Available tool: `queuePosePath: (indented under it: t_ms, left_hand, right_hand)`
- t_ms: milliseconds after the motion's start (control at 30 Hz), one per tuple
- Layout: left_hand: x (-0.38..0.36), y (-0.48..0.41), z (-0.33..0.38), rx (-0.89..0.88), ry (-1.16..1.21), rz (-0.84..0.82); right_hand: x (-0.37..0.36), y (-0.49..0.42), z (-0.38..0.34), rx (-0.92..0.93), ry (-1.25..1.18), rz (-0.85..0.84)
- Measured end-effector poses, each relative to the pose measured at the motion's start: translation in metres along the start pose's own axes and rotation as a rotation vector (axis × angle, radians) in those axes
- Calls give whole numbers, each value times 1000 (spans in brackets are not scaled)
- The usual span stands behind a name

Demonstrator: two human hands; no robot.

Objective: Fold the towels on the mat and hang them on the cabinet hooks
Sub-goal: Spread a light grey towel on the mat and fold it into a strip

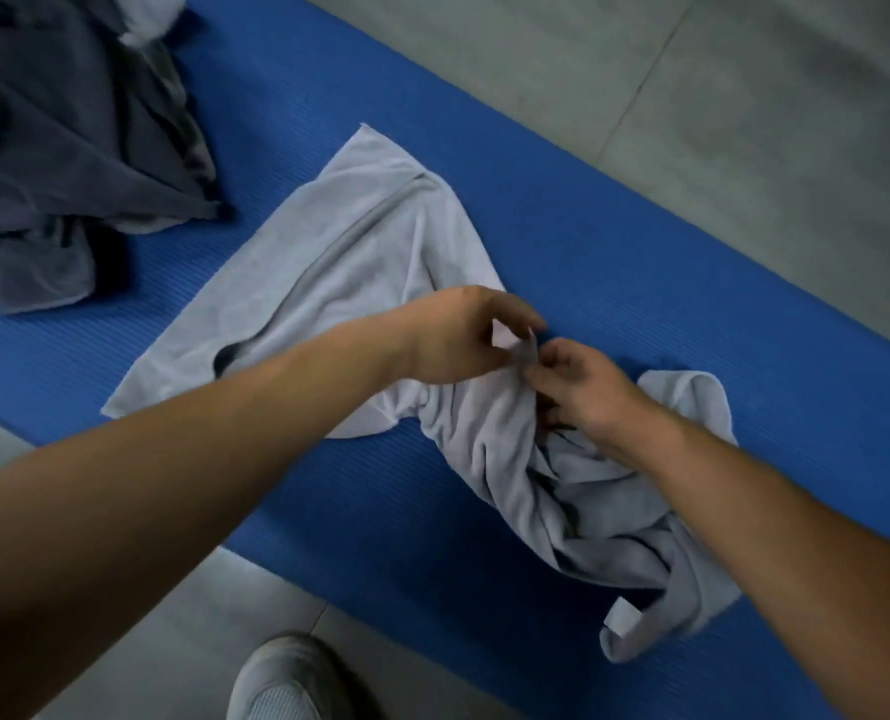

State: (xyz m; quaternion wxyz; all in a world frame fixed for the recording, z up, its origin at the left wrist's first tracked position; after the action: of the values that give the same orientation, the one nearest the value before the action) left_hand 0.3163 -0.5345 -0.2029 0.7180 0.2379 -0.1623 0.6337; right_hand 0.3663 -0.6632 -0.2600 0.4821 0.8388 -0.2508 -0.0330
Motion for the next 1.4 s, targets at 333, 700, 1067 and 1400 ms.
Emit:
queuePosePath:
  t_ms: [333,700,1067,1400]
  left_hand:
    - [19,-37,16,-75,19,3]
    - [64,-33,-18,181,-170,283]
    - [-49,-78,133,-208,124,-30]
    - [-14,-86,139,-28,15,337]
  right_hand:
    - [25,44,-20,197,-345,41]
    - [112,87,39,-15,-25,72]
    - [139,140,14,212,55,-156]
    - [253,196,95,1,350,-51]
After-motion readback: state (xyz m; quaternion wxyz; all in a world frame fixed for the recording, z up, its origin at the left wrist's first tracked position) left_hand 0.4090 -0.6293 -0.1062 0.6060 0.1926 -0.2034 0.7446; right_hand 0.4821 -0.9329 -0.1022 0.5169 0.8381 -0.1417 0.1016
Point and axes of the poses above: each hand's wrist, its own y-axis away from the middle knuckle, its own x-axis out of the back of the hand, z = x × y, the point moved 10 cm from there along -y, towards the middle knuckle, and after that the axes turned 14 degrees about -x, right-handed, at the moved point
